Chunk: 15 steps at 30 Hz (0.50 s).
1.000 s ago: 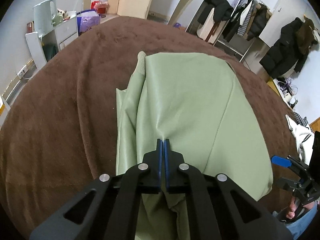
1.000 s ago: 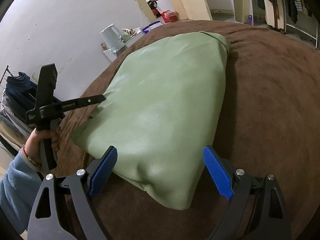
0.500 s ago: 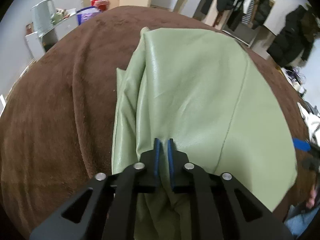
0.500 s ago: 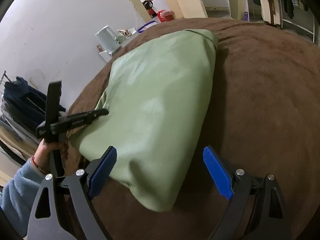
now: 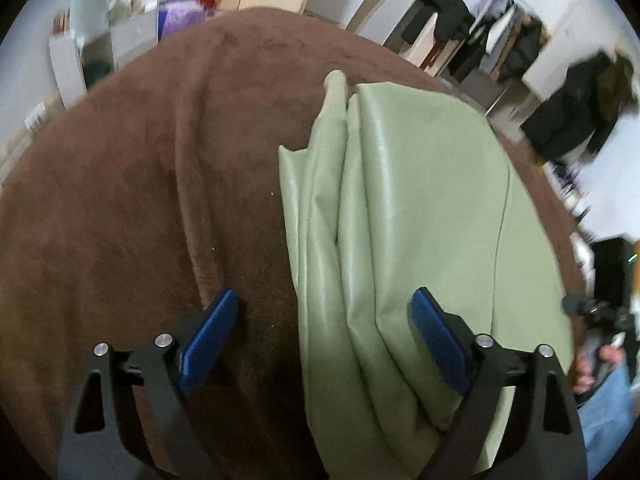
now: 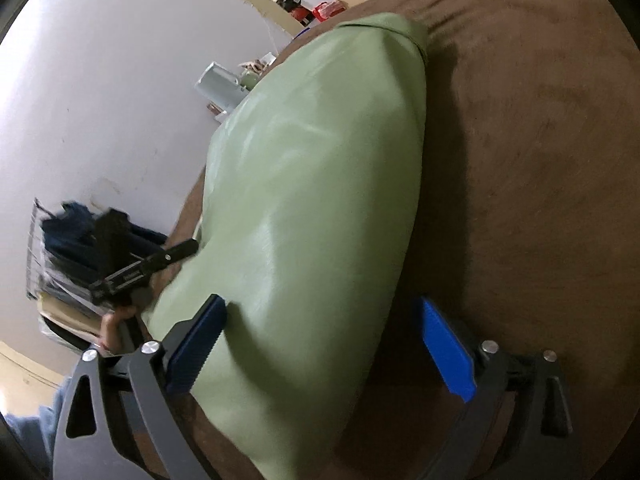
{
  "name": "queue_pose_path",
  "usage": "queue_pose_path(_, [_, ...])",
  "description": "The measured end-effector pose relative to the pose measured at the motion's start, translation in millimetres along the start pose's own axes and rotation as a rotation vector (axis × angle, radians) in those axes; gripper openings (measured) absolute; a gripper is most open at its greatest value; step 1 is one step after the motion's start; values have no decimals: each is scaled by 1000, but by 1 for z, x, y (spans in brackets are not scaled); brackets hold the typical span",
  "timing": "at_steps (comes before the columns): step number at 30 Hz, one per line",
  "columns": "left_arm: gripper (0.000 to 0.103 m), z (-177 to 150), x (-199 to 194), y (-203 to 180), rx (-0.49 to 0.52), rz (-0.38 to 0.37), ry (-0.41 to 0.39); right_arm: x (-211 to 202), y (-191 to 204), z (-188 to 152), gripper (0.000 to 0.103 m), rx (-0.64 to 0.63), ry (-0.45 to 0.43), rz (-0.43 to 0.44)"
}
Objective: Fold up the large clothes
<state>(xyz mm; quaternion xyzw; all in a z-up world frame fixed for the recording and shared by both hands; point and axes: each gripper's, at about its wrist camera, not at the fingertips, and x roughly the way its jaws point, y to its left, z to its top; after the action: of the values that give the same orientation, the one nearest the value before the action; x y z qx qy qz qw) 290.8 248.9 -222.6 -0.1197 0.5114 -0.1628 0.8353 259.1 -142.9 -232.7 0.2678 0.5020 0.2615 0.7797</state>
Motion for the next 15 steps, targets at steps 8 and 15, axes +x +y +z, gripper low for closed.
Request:
queue_pose_path(8, [62, -5, 13, 16, -92, -186, -13, 11, -11, -1, 97, 26, 15, 104])
queue_pose_path(15, [62, -7, 29, 6, -57, -205, 38, 10, -7, 6, 97, -2, 36, 116])
